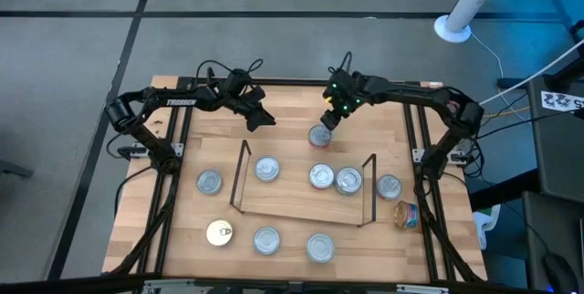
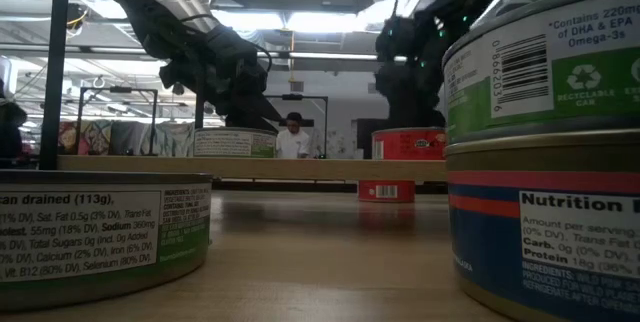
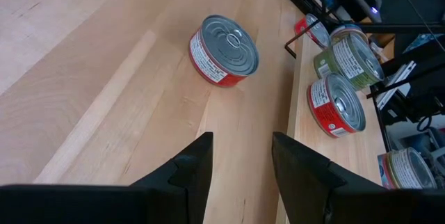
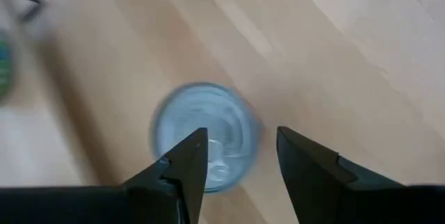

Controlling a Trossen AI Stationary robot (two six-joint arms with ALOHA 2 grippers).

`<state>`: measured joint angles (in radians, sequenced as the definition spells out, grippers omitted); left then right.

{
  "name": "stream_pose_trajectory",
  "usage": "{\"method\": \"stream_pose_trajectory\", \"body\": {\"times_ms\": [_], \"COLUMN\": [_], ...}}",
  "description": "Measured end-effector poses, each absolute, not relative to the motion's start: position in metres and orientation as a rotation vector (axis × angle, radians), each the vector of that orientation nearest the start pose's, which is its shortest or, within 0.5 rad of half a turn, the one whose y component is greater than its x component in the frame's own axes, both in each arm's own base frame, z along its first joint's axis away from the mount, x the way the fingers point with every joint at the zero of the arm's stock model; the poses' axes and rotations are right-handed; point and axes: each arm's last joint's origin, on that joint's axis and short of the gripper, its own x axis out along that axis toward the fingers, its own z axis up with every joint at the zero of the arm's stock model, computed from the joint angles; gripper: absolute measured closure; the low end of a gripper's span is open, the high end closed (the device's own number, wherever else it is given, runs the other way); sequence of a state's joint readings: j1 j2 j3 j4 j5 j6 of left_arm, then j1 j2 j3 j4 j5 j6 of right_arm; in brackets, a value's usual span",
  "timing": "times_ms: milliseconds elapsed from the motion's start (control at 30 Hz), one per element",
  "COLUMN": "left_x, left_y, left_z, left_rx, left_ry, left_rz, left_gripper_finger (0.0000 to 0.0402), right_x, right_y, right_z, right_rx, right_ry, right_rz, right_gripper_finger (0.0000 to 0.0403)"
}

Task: Stack canned seafood by type on shelf
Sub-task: Stack the red tuna can on top of the red tuna can on the shelf

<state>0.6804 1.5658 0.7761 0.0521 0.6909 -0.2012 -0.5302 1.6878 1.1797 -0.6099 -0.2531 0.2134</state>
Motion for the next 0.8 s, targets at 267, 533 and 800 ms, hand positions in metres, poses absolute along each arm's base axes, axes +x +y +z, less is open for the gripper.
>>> {"method": "stream_pose_trajectory", "body": {"times_ms": [267,533,800], "left_x": [0.246,0.246,0.246], "left_y": [0.175,0.175,0.175], "left_z": [0.176,0.176,0.176], "left_rx": [-0.655,-0.655,-0.655], "left_ry": [0.565,0.565,0.564], "left_rz": [0.047,0.047,0.047], "left_gripper_finger": [0.0259,0.0259,0.0259], "right_x": [0.299,0.302,0.302], "right_y": [-0.172,-0.175,-0.178], "right_z": [0.182,0.166,0.157], "right_rx": [0.704,0.719,0.719], "right_ry": [1.088,1.130,1.152], "right_rz": [-0.303,-0.306,-0.288], "right_gripper_finger": [0.0233,0.0233,0.0233]}}
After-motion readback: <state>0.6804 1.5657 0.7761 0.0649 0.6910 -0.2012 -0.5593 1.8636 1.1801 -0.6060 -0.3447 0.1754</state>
